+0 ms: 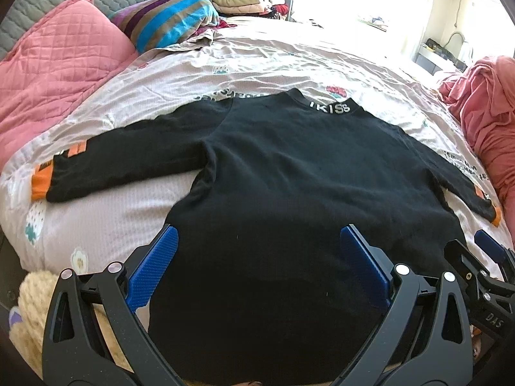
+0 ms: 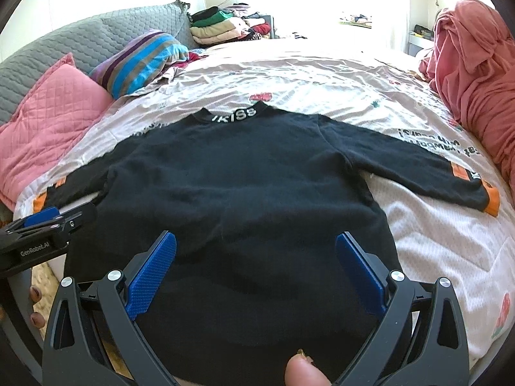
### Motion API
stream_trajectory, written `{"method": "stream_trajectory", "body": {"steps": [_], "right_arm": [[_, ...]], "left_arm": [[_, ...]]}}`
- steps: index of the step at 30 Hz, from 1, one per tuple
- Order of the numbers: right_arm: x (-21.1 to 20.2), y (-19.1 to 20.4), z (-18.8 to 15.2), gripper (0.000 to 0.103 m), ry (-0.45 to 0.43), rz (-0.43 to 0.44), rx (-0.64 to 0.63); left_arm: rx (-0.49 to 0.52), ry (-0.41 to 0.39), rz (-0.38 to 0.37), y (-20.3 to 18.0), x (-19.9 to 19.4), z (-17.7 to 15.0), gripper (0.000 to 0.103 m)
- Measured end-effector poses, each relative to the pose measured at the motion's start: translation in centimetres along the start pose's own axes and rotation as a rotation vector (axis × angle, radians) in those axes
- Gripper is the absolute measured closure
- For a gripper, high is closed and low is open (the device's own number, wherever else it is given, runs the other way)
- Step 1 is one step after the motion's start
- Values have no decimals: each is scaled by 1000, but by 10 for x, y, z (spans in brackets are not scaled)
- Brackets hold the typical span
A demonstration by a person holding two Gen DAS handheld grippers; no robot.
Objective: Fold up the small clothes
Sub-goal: 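Move the right gripper to the orange sleeve cuff and grasp it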
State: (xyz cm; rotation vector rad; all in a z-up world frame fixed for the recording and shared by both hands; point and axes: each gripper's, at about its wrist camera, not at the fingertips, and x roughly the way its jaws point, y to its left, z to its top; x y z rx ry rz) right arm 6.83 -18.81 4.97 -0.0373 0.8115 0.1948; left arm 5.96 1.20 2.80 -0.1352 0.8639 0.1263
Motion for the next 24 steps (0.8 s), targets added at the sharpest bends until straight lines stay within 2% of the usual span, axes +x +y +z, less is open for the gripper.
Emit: {"method": "stream_trajectory", "body": {"steps": [13, 24], "right_arm": [[28, -17, 38, 4, -3, -29, 22], [62, -64, 66, 4, 12, -90, 116]], "left_arm": [[-6, 8, 1, -6, 22, 37, 8], [3, 38, -1, -20, 53, 65, 8]]}}
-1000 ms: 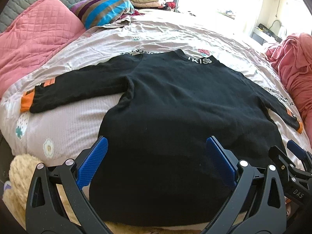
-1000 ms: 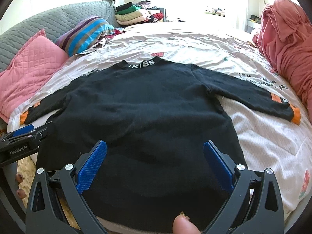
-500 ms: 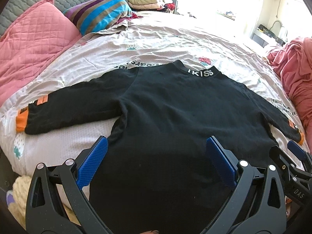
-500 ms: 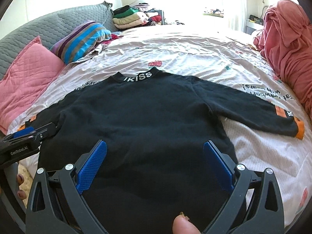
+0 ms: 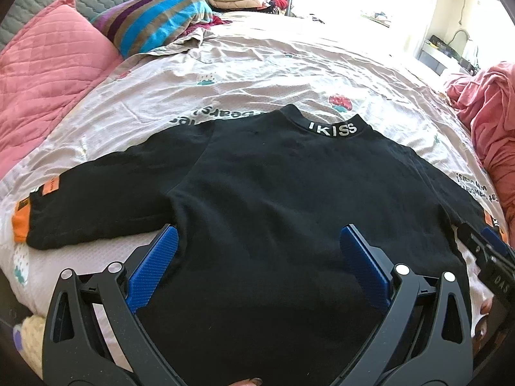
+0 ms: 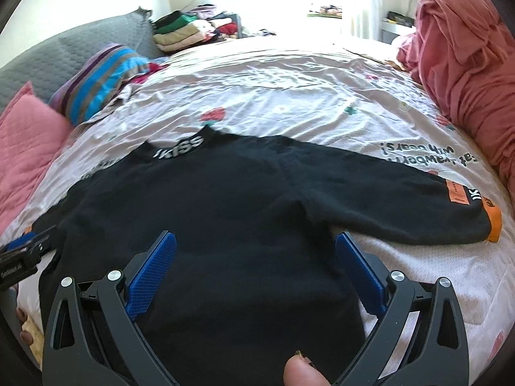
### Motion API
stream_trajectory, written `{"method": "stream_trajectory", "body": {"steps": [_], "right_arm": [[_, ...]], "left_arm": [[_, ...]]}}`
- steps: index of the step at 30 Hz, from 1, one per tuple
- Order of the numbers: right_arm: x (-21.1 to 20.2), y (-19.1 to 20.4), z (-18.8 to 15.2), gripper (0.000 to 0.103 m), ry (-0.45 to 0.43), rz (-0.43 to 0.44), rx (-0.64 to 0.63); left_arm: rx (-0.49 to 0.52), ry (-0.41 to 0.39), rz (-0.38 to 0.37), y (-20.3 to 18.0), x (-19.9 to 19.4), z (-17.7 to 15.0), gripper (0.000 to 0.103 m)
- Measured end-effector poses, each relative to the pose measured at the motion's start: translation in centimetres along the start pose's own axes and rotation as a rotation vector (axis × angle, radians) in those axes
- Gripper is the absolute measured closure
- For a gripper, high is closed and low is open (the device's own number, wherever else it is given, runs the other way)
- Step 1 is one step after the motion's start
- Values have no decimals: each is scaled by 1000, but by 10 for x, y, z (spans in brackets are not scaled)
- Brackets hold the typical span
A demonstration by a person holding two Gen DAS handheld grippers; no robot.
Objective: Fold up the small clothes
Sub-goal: 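Move the right gripper to the orange sleeve cuff and grasp it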
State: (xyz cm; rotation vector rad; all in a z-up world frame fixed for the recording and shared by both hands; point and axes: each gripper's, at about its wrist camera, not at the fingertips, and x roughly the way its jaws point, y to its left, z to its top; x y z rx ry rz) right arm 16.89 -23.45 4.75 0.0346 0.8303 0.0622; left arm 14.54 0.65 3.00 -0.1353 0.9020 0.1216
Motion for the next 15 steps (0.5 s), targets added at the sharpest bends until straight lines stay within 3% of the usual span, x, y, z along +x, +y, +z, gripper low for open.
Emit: {"method": "stream_trajectory", "body": {"steps": [15], "right_arm": [[24, -118, 6, 4, 44, -125, 290]], "left_arm": [[14, 72, -13, -19, 49, 16, 8]]}}
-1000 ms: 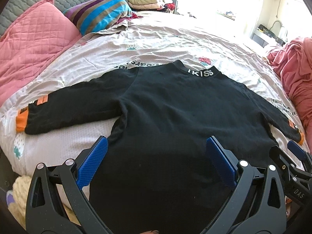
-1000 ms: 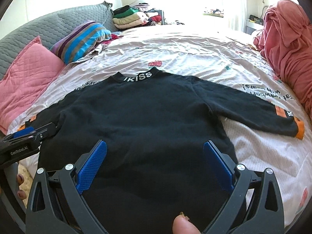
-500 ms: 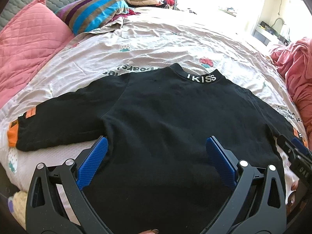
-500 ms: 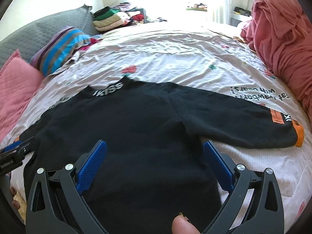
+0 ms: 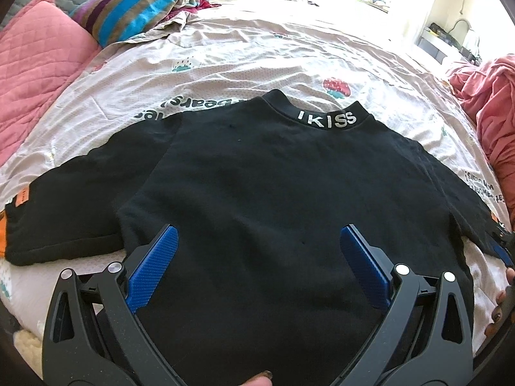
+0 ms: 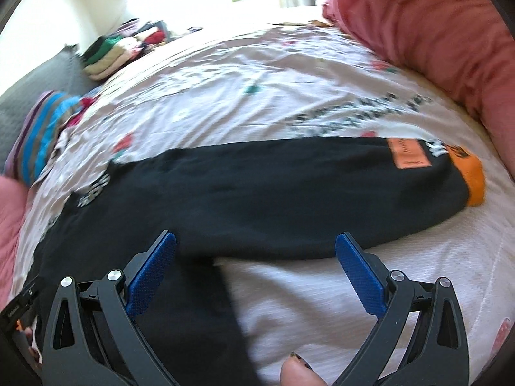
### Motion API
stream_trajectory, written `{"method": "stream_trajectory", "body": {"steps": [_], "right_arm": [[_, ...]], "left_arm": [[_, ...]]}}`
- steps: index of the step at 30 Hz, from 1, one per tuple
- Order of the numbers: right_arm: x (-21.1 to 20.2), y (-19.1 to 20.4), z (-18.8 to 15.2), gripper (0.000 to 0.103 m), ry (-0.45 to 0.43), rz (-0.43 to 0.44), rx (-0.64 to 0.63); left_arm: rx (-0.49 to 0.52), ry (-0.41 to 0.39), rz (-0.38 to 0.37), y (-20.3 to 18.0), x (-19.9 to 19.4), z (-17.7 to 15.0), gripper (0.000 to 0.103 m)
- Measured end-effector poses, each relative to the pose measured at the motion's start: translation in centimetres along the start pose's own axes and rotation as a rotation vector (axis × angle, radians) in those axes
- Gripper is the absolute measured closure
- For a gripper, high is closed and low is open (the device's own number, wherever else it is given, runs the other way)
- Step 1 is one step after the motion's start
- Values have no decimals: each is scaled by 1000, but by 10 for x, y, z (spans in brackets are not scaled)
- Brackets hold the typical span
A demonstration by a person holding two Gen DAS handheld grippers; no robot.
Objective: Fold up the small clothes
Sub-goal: 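Move the right gripper to the orange sleeve cuff and grasp it, then lift the sleeve with the right gripper and carry it across the shirt body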
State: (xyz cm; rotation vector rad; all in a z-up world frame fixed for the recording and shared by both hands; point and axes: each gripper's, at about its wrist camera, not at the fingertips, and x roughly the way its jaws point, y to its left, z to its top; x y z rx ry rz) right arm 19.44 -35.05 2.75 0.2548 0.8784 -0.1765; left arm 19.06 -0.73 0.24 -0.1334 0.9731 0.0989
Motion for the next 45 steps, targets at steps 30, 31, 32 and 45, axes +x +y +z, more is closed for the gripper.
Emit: {"method": "stream_trajectory", "body": {"steps": [30, 31, 32, 45], "right_arm": [[27, -184, 27, 63, -165, -134, 537], [27, -183, 27, 70, -172, -126, 533], [26, -180, 28, 76, -183, -97, 525], [-11, -88, 58, 85, -278, 153, 250]], "left_arm": [[-57, 58, -56, -11, 29, 12, 8], [-64, 54, -62, -10, 26, 12, 8], [-66, 51, -65, -10, 24, 12, 8], [-139, 15, -154, 0, -3, 17, 8]]}}
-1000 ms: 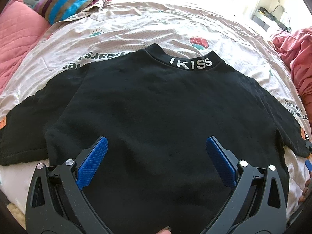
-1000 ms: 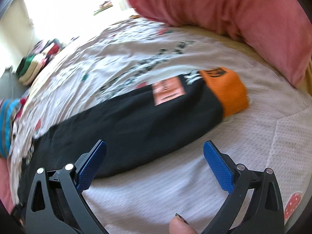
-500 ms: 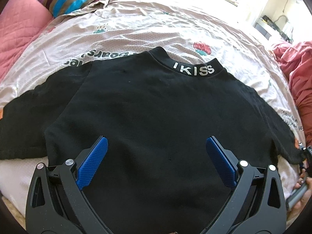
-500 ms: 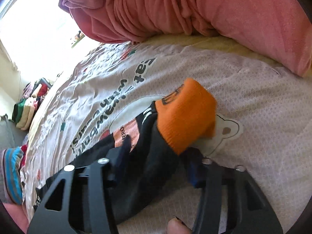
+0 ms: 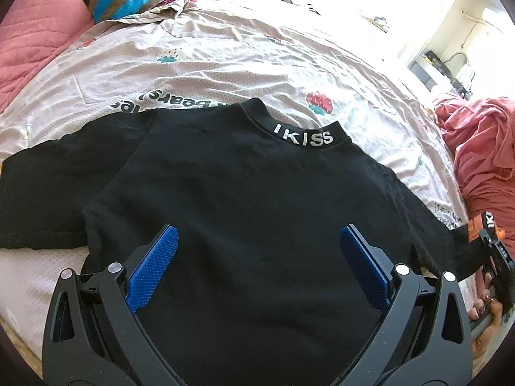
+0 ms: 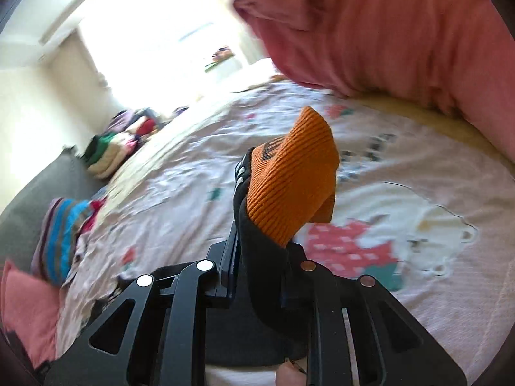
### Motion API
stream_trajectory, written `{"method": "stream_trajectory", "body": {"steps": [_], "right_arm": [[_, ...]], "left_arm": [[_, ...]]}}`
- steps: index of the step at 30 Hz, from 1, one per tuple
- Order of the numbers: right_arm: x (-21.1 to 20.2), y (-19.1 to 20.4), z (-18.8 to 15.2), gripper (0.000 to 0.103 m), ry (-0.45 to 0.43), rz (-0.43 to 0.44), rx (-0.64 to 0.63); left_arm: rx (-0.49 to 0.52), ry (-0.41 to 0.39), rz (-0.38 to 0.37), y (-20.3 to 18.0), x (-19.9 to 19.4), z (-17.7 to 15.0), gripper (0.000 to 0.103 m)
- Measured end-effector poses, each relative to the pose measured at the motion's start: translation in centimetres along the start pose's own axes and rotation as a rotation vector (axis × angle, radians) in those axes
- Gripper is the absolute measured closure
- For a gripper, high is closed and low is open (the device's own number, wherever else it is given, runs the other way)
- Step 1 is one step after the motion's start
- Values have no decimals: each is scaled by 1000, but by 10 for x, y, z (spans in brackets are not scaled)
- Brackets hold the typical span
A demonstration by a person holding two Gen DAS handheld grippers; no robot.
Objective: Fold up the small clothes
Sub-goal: 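Lift the sleeve with the right gripper and carry it across the shirt body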
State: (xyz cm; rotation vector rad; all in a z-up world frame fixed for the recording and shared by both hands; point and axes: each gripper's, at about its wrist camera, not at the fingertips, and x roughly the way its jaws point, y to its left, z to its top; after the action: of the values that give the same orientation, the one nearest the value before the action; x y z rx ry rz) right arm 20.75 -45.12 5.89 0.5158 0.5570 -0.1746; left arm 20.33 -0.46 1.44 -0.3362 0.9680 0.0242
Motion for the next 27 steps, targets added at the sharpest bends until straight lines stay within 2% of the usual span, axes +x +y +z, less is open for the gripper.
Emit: {"method": "stream_trajectory", "body": {"steps": [10, 14, 20, 27], "right_arm": [[-9, 90, -20, 85, 67, 163, -180], [-3, 128, -34, 85, 99, 212, -251], [0, 175, -65, 85, 141, 254, -350], [15, 224, -110, 85, 174, 253, -494]], "left_arm": [[-51, 2, -77, 14, -11, 2, 8], [-90, 9, -136, 26, -14, 2, 8], [-155, 14, -190, 45, -16, 4, 8], [-211, 15, -237, 65, -17, 7, 8]]}}
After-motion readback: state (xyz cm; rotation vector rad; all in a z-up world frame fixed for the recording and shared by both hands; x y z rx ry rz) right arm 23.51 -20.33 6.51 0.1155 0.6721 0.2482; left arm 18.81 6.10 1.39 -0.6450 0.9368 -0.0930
